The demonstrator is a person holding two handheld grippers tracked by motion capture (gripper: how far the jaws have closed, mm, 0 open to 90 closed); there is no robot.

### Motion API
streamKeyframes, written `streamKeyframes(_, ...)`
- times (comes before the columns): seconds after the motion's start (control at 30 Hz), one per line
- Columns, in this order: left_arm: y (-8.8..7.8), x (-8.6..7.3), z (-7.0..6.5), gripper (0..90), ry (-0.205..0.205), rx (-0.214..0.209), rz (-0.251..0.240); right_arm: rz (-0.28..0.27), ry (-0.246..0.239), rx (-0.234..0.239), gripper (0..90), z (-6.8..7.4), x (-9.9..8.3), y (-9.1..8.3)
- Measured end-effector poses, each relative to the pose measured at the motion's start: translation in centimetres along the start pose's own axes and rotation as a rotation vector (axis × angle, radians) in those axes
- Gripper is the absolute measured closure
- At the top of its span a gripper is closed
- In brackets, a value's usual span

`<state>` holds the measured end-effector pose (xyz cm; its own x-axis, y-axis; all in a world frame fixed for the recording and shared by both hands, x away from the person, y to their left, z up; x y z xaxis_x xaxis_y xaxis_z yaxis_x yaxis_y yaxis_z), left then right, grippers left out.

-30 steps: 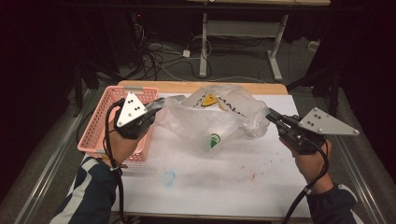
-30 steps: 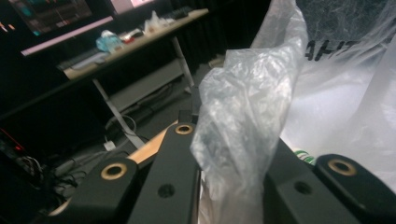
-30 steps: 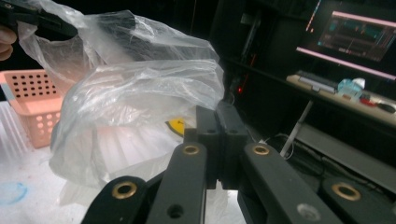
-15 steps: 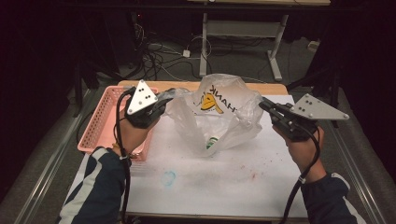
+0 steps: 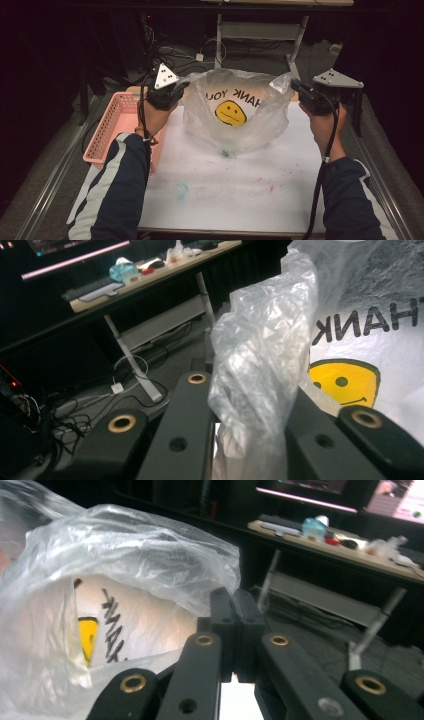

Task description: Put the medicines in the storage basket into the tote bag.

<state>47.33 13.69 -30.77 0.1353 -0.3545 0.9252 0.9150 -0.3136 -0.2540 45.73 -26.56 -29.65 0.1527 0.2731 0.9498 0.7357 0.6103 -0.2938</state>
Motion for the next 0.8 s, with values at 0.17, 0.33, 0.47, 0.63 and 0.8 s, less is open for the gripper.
streamKeyframes(0.17, 2.1, 0.5, 0.1, 87.0, 0.035, 0.039, 0.022, 0.028, 0.031, -0.027, 90.0, -1.5, 0.4, 1.7)
streamKeyframes(0.33, 3.4, 0.3, -0.1, 87.0, 0.055, 0.051, 0.042, 0.057, 0.035, -0.046, 90.0, -2.4, 0.6, 3.4)
streamKeyframes(0.47, 4.3, 0.1, 0.0, 87.1, 0.056, 0.058, 0.06, 0.079, 0.031, -0.06, 90.0, -2.9, 0.7, 4.5)
streamKeyframes(0.63, 5.1, 0.4, 0.0, 87.0, 0.058, 0.067, 0.073, 0.091, 0.03, -0.082, 90.0, -3.4, 1.0, 5.5)
streamKeyframes(0.8, 5.5, 0.8, -0.2, 87.1, 0.061, 0.075, 0.07, 0.095, 0.028, -0.096, 90.0, -3.9, 1.5, 6.0)
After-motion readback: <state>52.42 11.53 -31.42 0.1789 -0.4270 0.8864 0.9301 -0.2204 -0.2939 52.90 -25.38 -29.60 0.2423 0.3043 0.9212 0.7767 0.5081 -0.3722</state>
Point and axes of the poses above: each handheld gripper's, and its own axes: y roughly forward along the jaws, x roughly out of its top, z roughly to its left, the point moved 1 cm from there along y, roughly forward along the jaws, and after that the axes turned 15 degrees about x, right-handed, at the moved point
